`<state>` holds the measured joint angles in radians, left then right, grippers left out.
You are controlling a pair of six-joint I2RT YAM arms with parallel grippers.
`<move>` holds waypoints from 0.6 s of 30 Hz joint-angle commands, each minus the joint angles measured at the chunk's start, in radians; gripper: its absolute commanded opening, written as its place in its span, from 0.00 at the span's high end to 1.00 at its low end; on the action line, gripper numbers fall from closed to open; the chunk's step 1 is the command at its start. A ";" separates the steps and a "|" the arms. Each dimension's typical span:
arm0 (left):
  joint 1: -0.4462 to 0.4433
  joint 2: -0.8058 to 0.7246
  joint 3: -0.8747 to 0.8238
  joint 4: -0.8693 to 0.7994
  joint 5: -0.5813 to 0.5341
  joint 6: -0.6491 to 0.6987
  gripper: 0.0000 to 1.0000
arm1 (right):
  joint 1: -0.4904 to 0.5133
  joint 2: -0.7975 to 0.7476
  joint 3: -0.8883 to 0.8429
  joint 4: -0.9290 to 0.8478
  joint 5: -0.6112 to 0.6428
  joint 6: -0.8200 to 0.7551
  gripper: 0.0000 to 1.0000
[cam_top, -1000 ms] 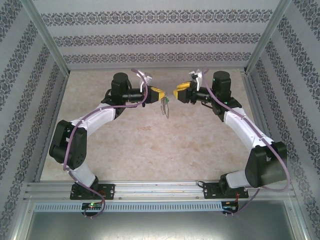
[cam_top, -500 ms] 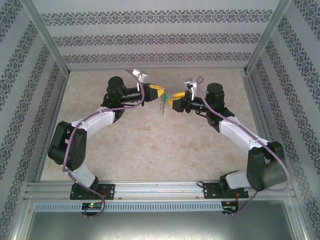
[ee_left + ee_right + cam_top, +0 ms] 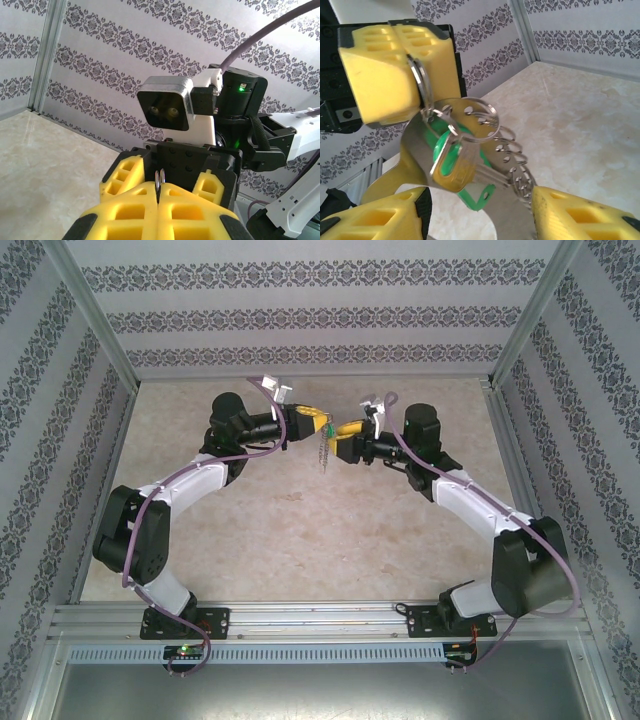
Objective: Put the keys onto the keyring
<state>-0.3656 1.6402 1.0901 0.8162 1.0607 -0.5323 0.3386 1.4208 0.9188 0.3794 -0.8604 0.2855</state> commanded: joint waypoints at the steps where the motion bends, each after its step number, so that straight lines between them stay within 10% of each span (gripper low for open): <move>1: -0.007 -0.037 -0.006 0.077 0.002 -0.015 1.00 | 0.017 0.021 0.045 0.031 0.004 -0.017 0.48; 11: -0.008 -0.032 -0.007 0.095 -0.002 -0.027 1.00 | 0.017 0.015 0.042 -0.018 -0.038 -0.056 0.97; 18: -0.008 -0.029 -0.006 0.131 -0.002 -0.047 1.00 | 0.017 -0.009 0.030 -0.059 -0.061 -0.077 1.00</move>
<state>-0.3656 1.6402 1.0893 0.8314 1.0523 -0.5556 0.3496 1.4349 0.9432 0.3504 -0.8906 0.2359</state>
